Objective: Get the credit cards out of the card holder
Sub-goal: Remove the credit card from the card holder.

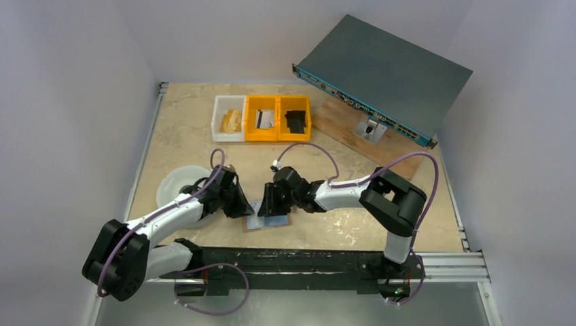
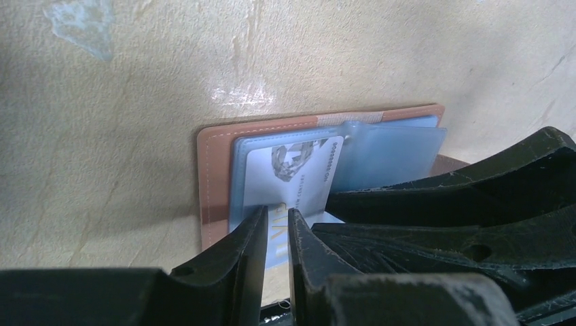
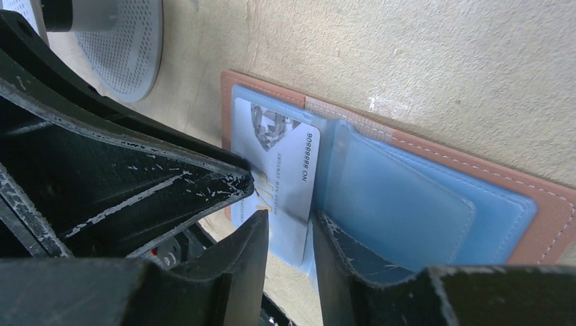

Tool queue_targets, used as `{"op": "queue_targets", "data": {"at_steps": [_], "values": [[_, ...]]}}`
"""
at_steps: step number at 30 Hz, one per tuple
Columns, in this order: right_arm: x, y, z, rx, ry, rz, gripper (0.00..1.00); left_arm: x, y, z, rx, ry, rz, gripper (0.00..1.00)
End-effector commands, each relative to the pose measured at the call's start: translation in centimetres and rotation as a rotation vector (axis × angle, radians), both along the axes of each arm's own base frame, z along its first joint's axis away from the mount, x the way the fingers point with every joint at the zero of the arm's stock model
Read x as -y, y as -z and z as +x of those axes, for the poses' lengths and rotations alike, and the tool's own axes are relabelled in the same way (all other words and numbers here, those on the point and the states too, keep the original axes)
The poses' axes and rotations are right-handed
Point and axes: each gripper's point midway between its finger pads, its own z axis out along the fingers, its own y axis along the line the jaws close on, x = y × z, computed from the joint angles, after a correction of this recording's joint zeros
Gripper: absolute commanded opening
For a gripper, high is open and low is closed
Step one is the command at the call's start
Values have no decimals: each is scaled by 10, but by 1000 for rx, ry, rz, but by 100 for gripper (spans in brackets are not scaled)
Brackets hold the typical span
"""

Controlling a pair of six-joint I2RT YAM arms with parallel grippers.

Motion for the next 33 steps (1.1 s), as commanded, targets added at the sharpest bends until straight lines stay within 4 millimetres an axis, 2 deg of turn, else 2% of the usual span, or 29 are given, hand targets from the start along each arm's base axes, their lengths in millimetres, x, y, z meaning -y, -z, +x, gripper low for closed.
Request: {"op": "queue_targets", "data": {"at_steps": [1, 6, 10, 16, 20, 26, 33], "values": [[4, 3, -4, -2, -8, 5, 32, -7, 13, -5, -29, -4, 35, 16], [1, 11, -12, -60, -29, 67, 32, 0, 20, -12, -56, 8, 5, 14], [6, 15, -13, -83, -17, 73, 32, 5, 23, -17, -75, 7, -7, 12], [20, 16, -6, -53, 20, 15, 32, -15, -2, -9, 10, -37, 81, 17], [23, 16, -6, -51, 24, 2, 32, -24, -8, -7, 33, -46, 118, 18], [22, 19, -7, -59, 19, 5, 32, -11, 0, -6, 18, -17, 67, 18], [22, 20, -8, -62, 14, 2, 32, -2, -8, 0, 57, 7, 20, 18]]}}
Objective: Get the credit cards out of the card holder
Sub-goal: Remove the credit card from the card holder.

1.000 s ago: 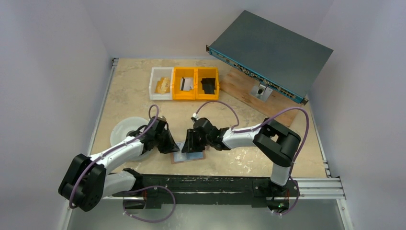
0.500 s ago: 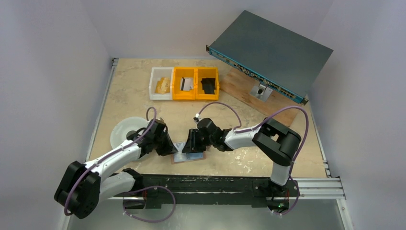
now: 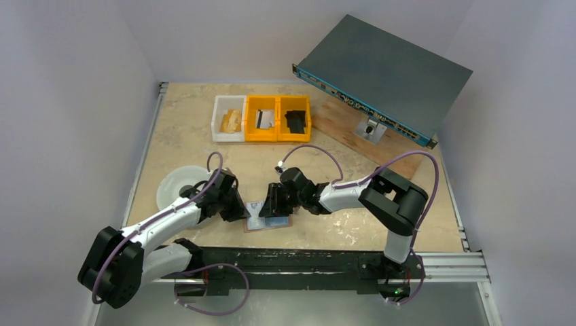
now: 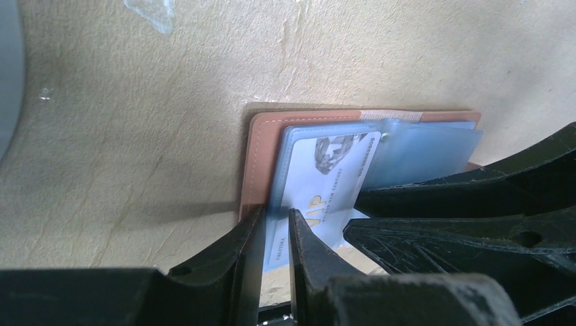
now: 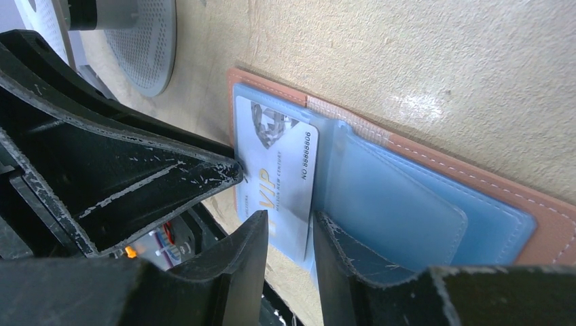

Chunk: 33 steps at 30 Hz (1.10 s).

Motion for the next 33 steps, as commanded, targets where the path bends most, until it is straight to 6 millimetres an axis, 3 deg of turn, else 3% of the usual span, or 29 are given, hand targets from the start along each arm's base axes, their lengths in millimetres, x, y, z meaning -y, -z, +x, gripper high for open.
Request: {"op": "queue_targets", "data": {"at_steps": [1, 12, 24, 33], "values": [[18, 19, -4, -16, 9, -87, 32, 9, -10, 10, 58, 40, -35, 18], [20, 0, 3, 24, 25, -97, 33, -1, 9, 1, -18, 17, 31, 0], [15, 5, -3, -12, 6, -67, 33, 4, 17, -4, -46, 39, 32, 0], [11, 6, -7, -79, -4, 70, 33, 18, 27, -16, -82, 70, 36, 0]]}}
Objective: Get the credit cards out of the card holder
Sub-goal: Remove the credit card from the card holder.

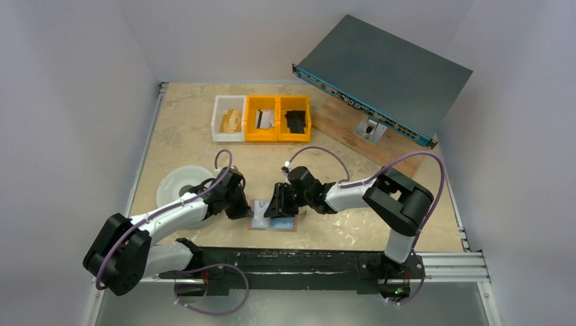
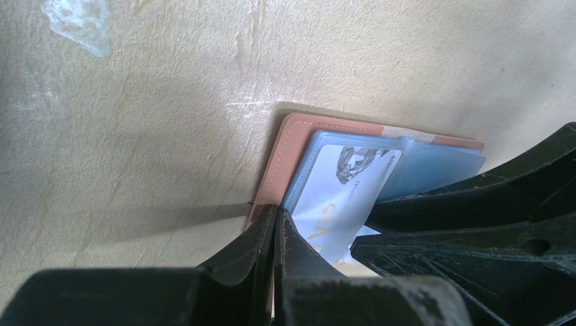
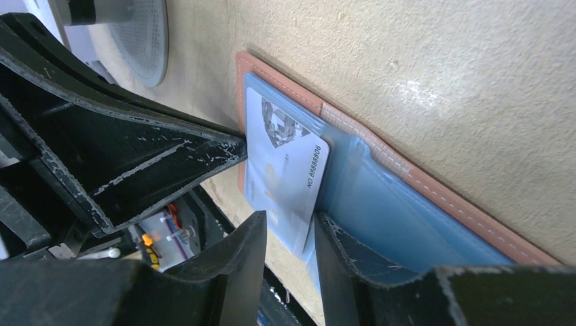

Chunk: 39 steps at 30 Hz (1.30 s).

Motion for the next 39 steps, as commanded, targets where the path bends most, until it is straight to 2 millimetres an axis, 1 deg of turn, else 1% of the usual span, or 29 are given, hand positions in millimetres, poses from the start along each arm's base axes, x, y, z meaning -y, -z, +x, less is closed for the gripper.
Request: {"op": "queue_targets", "data": {"at_steps": [1, 4, 11, 16, 19, 23, 26, 31, 34, 35, 37, 39], "values": [[-3, 7, -4, -28, -4, 65, 33, 3, 20, -21, -81, 11, 26, 0], [0, 2, -2, -26, 8, 95, 30, 4, 24, -25, -99, 1, 28, 0], [4, -9, 4, -20, 37, 164, 14, 7, 28, -34, -127, -21, 15, 0], [3, -8, 6, -20, 33, 169, 4, 6, 25, -39, -124, -20, 16, 0], [7, -3, 8, -15, 43, 115, 0, 0, 21, -39, -106, -39, 31, 0], [19, 6, 15, 18, 64, 4, 0, -7, 14, -41, -93, -53, 49, 0], [28, 10, 21, 59, 72, -68, 0, -9, 10, -45, -87, -60, 34, 0], [32, 10, 24, 86, 65, -105, 0, -17, 6, -49, -69, -68, 38, 0], [31, 5, 20, 87, 51, -94, 0, -13, -2, -46, -47, -51, 22, 0], [32, 3, 20, 90, 46, -93, 1, -10, -7, -43, -34, -45, 7, 0], [32, -1, 19, 97, 39, -84, 9, -1, -17, -38, -1, -25, -38, 0], [30, -6, 18, 104, 29, -70, 18, 7, -30, -31, 32, -5, -71, 6]]}}
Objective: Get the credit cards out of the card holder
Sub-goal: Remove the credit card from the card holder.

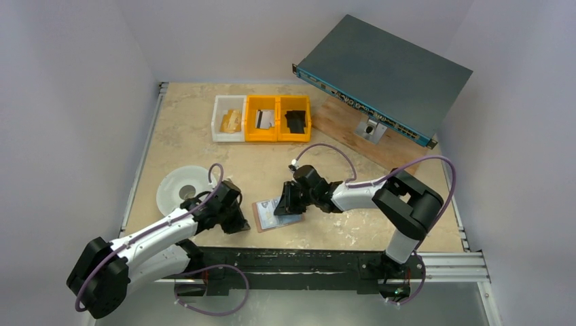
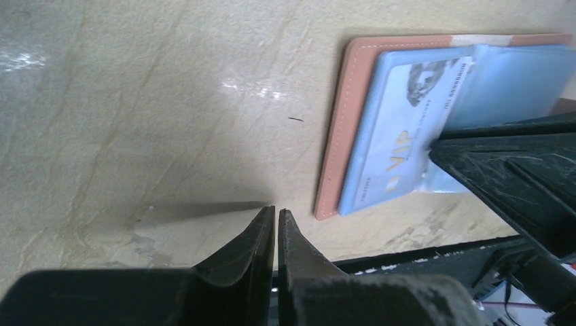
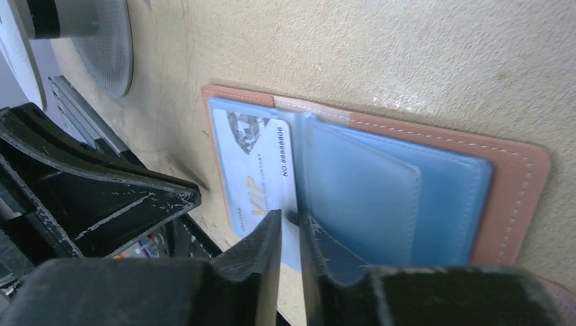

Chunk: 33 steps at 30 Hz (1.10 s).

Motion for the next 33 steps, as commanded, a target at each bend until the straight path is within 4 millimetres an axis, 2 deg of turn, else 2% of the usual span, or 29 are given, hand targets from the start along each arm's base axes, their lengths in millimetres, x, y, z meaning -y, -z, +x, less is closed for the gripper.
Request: {"op": "queue_targets", "data": {"at_steps": [1, 6, 9, 21, 33], "values": [[-1, -16, 4, 60, -23, 2, 21, 21, -33, 18, 91, 51, -81, 9], [-7, -22, 8, 65, -32, 9, 24, 38, -53, 40, 152, 67, -119, 15], [-7, -23, 10, 68, -23, 2, 26, 46, -53, 48, 150, 71, -122, 14], [-1, -14, 5, 43, -8, -8, 29, 51, -25, 56, 119, 83, -93, 6], [2, -3, 3, 22, -2, -8, 32, 42, 0, 45, 51, 68, -44, 0]]}}
